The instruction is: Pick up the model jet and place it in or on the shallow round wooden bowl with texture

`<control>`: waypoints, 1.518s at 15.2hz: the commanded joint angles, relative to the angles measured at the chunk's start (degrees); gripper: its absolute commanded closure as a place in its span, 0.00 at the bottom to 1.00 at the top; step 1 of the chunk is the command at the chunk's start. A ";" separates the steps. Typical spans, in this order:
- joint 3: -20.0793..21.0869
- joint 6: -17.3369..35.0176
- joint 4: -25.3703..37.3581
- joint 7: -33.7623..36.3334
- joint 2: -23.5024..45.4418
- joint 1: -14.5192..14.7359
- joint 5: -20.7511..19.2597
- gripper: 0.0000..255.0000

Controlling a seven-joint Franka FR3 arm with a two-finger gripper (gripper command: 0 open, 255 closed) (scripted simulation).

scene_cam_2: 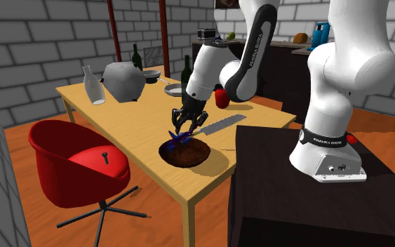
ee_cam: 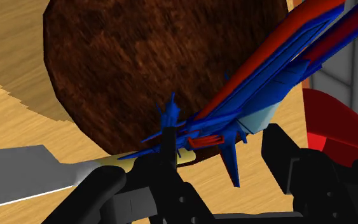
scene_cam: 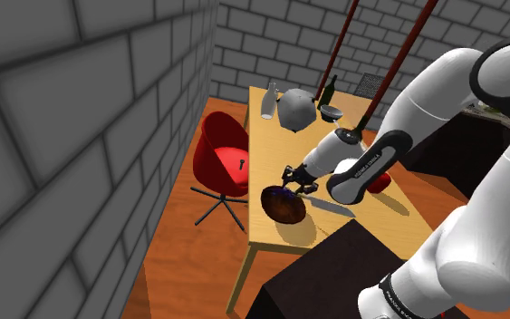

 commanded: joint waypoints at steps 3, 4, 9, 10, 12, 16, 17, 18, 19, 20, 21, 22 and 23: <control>-4.68 4.57 0.83 1.26 5.31 4.80 -0.05 1.00; -5.10 5.62 1.05 1.27 6.59 5.34 0.32 1.00; -5.56 7.40 1.46 1.31 8.81 6.03 0.94 1.00; -5.57 7.40 1.46 1.31 8.81 6.03 0.94 1.00; -5.57 7.40 1.47 1.32 8.81 6.03 0.92 1.00; -5.65 7.48 1.43 1.31 8.86 6.11 0.94 0.00; -5.65 7.50 1.44 1.31 8.89 6.10 0.94 0.00; -5.65 7.52 1.44 1.31 8.91 6.10 0.95 0.00; -5.66 7.53 1.44 1.31 8.92 6.11 0.95 0.00; -5.58 7.40 1.47 1.33 8.81 6.03 0.91 0.00; -6.42 5.45 0.07 0.91 5.56 6.73 0.63 0.00; -7.56 3.35 -1.25 0.46 2.22 7.74 0.40 0.00; -9.45 1.08 -2.48 0.11 -1.19 9.49 0.08 0.00</control>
